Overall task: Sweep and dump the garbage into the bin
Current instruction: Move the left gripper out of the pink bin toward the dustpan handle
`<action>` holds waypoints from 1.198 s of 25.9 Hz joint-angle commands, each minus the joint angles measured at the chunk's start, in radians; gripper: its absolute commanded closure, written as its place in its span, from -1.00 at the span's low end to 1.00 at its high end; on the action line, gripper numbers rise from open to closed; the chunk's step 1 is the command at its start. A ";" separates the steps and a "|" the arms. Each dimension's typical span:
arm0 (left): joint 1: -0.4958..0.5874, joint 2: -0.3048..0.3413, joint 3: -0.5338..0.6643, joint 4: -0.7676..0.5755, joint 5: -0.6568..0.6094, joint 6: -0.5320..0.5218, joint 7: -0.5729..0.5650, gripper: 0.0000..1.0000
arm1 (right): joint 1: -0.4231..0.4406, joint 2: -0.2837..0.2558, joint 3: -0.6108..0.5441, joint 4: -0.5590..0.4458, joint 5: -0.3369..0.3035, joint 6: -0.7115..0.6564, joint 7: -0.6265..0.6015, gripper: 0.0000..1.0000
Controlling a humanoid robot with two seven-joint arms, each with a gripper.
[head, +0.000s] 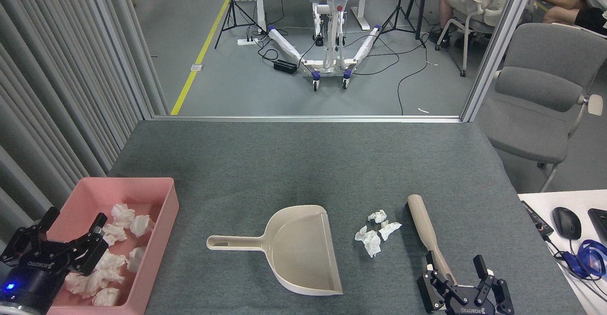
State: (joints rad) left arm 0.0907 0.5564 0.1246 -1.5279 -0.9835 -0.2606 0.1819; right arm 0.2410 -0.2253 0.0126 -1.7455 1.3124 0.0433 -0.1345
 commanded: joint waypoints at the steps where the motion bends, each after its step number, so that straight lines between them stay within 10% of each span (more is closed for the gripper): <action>1: 0.014 0.000 0.018 -0.008 0.034 0.008 -0.002 -1.00 | -0.006 0.001 0.003 0.003 0.057 0.009 -0.014 -0.97; 31: 0.020 0.020 0.015 -0.008 0.042 -0.003 -0.004 -1.00 | 0.000 -0.012 0.014 0.035 0.051 0.006 -0.016 -0.96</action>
State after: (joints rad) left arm 0.1092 0.5708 0.1398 -1.5365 -0.9394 -0.2577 0.1809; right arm 0.2361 -0.2349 0.0259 -1.7128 1.3653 0.0493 -0.1472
